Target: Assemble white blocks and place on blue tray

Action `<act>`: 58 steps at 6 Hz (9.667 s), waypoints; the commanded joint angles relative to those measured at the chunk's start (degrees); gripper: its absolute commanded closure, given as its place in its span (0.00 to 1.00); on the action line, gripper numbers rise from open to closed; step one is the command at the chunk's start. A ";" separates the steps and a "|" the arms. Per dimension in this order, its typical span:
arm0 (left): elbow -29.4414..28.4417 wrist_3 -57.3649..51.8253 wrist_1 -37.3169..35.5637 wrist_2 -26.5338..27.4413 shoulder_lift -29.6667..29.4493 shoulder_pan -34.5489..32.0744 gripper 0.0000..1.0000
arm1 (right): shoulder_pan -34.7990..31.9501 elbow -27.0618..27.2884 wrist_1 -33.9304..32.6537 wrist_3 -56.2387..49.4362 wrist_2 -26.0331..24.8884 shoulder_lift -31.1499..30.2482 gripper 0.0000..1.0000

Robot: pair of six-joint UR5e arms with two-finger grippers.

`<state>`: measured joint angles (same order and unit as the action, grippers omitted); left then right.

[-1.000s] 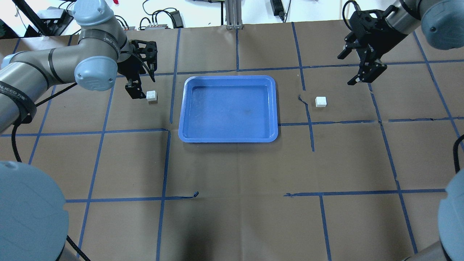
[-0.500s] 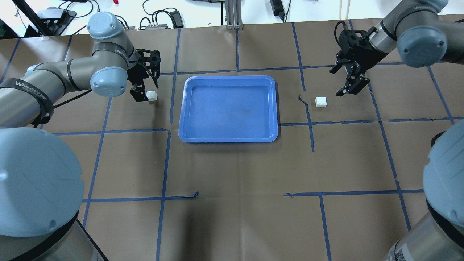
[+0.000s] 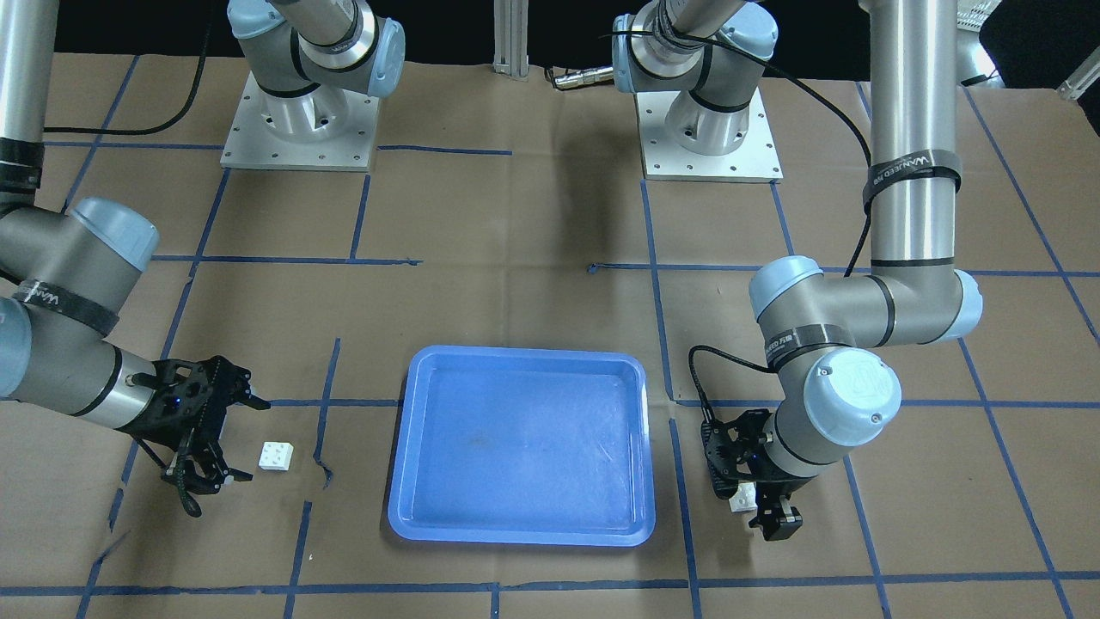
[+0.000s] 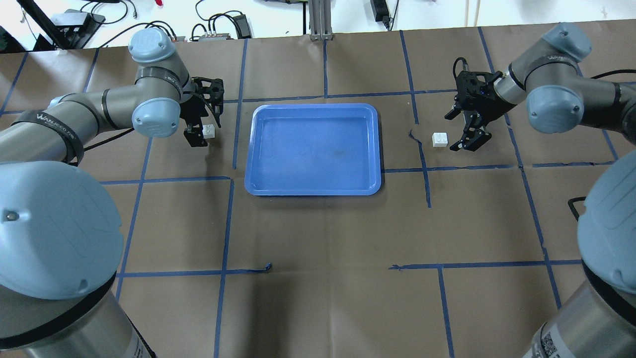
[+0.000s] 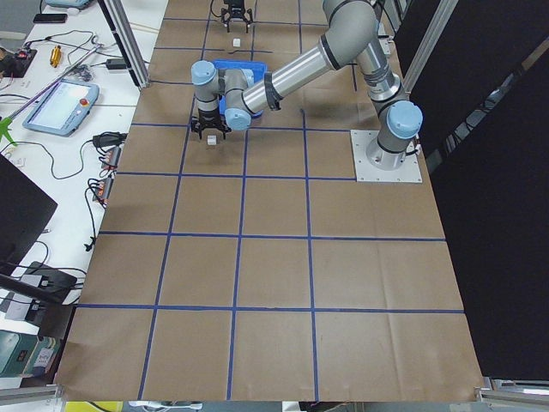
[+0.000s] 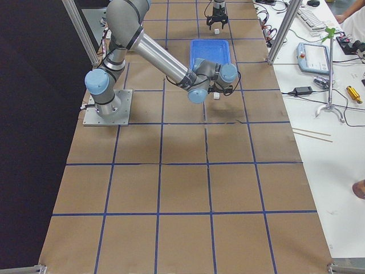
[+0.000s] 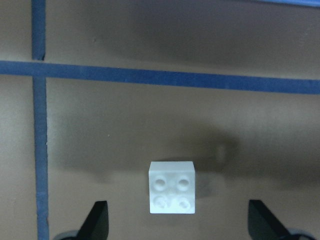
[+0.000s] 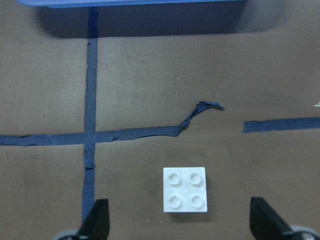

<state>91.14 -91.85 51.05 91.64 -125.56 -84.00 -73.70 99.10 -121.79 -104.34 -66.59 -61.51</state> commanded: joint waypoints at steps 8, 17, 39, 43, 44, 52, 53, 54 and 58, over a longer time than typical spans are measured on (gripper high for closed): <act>-2.02 10.74 1.33 0.74 3.20 -9.28 1.00 | 0.04 3.29 -4.34 0.37 0.50 1.92 0.23; 2.36 21.45 1.87 0.74 0.93 -24.54 0.91 | -0.04 -3.20 -2.93 -0.15 0.67 0.87 0.69; -4.04 85.52 33.99 1.44 33.97 -10.13 0.01 | -26.93 1.27 -19.01 27.61 0.41 3.85 0.74; -3.60 85.61 35.61 1.27 36.08 -9.69 0.01 | -27.81 1.36 -19.80 28.84 0.41 4.73 0.74; -3.43 85.61 35.69 1.18 36.08 -9.86 0.01 | -27.99 1.36 -19.80 29.19 0.41 4.73 0.74; -3.52 85.70 35.78 0.91 36.17 -9.86 0.01 | -28.08 1.36 -20.51 29.11 0.50 5.70 0.74; -3.60 85.70 35.78 0.91 36.17 -9.78 0.01 | -28.08 1.36 -20.51 29.20 0.50 5.70 0.74; -3.52 85.70 35.69 0.91 36.17 -9.86 0.01 | -28.08 1.27 -20.51 29.28 0.50 5.70 0.74; -3.43 85.70 35.17 0.91 36.17 -9.95 0.01 | -29.31 1.27 -20.77 30.08 0.58 5.70 0.74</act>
<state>87.68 -6.15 86.17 92.53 -89.39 -93.88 -102.96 100.37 -142.54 -74.25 -66.02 -55.83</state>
